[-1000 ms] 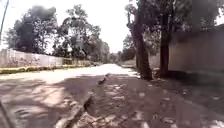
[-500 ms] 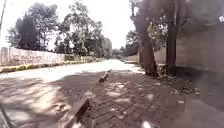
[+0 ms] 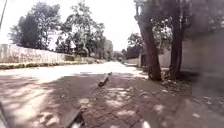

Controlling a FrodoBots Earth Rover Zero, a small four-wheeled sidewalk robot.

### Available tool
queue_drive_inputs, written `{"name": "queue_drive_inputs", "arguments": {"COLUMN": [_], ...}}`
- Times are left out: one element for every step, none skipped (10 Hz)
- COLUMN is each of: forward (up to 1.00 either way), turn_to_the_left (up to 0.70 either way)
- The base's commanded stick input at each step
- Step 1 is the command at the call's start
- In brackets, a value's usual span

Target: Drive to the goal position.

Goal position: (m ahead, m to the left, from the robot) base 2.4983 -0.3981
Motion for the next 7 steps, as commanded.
{"name": "queue_drive_inputs", "arguments": {"forward": [0.7,0.7,0.7,0.7,0.7,0.7,0.7], "turn_to_the_left": [-0.02,-0.18,-0.34,-0.35,-0.34,-0.34,-0.35]}}
